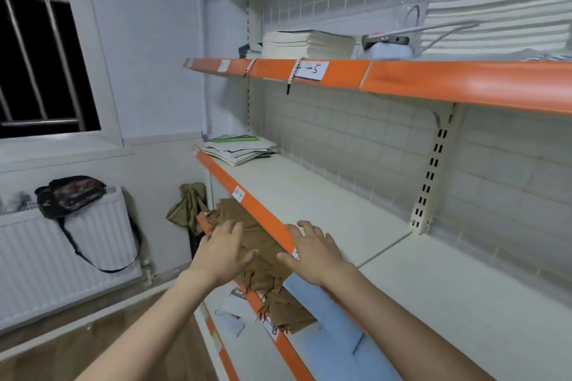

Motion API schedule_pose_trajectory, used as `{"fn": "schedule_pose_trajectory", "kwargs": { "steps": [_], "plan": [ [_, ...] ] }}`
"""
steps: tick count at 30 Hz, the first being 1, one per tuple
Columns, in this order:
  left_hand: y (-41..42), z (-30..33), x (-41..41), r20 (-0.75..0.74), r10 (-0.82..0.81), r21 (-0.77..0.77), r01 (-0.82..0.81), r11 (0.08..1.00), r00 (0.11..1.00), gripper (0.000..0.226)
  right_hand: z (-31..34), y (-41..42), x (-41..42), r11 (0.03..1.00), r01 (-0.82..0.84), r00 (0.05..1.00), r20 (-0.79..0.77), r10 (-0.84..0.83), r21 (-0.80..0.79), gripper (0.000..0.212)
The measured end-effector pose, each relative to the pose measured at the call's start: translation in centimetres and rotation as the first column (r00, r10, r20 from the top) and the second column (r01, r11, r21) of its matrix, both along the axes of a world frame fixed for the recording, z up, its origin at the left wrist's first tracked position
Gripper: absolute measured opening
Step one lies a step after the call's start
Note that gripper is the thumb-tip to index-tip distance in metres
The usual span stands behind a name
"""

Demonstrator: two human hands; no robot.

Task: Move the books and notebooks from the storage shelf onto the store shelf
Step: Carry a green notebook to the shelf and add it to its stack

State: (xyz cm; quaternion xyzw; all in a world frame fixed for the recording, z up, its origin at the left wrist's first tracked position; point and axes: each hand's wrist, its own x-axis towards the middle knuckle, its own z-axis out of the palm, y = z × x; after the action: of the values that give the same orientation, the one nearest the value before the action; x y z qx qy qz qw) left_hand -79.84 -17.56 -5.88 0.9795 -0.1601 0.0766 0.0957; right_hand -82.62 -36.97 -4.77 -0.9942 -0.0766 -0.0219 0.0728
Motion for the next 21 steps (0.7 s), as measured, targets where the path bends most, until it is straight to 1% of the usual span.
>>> {"fn": "schedule_pose_trajectory", "kwargs": {
  "steps": [8, 10, 12, 18, 21],
  "plan": [
    [3.5, 1.2, 10.7, -0.006, 0.055, 0.012, -0.055, 0.998, 0.998, 0.052, 0.7, 3.4, 12.1, 0.999, -0.048, 0.999, 0.001, 0.048, -0.002, 0.067],
    [4.1, 1.2, 12.9, -0.006, 0.064, -0.004, -0.064, 0.998, 0.998, 0.055, 0.6, 4.3, 14.4, 0.998, -0.057, 0.998, -0.01, 0.057, 0.002, 0.066],
    [4.7, 0.9, 14.5, -0.006, 0.07, -0.014, -0.07, 0.997, 0.998, 0.058, 0.5, 5.1, 16.3, 0.997, -0.071, 0.997, -0.014, 0.071, 0.018, 0.066],
    [5.7, -0.1, 18.0, -0.031, 0.091, -0.009, -0.091, 0.996, 0.995, 0.054, -0.2, 7.4, 20.3, 0.99, -0.131, 0.991, -0.034, 0.132, 0.049, 0.068],
    [6.2, -0.5, 19.9, -0.048, 0.094, -0.022, -0.095, 0.995, 0.994, 0.049, -0.5, 8.0, 22.2, 0.989, -0.136, 0.99, -0.025, 0.137, 0.051, 0.067]
  ]
}}
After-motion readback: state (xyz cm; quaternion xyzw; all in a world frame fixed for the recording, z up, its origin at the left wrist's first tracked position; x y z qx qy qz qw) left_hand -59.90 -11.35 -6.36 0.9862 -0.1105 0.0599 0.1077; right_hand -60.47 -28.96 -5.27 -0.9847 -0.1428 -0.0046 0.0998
